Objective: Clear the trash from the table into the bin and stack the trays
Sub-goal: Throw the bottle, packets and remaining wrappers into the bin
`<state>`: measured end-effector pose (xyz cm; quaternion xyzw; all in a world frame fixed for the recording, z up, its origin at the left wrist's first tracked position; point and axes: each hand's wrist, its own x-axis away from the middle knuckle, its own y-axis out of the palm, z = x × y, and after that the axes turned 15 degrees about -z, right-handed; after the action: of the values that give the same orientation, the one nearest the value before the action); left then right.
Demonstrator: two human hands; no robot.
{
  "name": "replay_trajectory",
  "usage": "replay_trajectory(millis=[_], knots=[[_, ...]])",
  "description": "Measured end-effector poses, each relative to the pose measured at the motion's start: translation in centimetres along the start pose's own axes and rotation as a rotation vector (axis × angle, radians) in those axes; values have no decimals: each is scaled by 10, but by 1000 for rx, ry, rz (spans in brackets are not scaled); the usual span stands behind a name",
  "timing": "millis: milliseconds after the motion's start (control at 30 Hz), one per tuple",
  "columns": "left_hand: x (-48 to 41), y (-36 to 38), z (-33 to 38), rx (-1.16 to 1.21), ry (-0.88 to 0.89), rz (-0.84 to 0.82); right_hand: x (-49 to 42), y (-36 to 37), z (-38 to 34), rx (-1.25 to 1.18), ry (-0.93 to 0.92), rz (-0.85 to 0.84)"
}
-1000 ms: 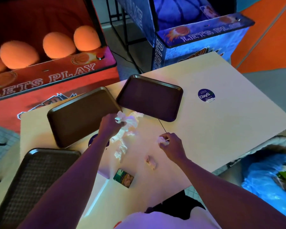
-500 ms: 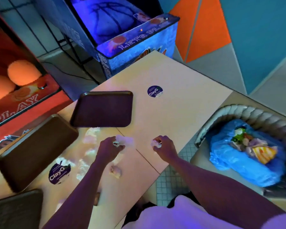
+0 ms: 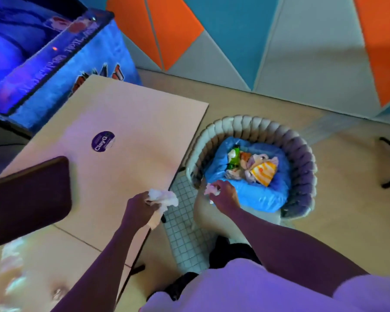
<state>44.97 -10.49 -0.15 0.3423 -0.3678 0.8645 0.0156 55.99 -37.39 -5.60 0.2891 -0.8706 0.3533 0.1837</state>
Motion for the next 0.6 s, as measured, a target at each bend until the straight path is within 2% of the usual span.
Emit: replay_trajectory(millis=[200,367,600], knots=[[-56,25,89,-124,58,-63,-5,-62,54,-177,118,157],[-102,50,148,-129,63,-116,-10,-89,94,-303,212,247],[-171,96,208,-143,104,-315,-39,-121,144,-375,364,376]])
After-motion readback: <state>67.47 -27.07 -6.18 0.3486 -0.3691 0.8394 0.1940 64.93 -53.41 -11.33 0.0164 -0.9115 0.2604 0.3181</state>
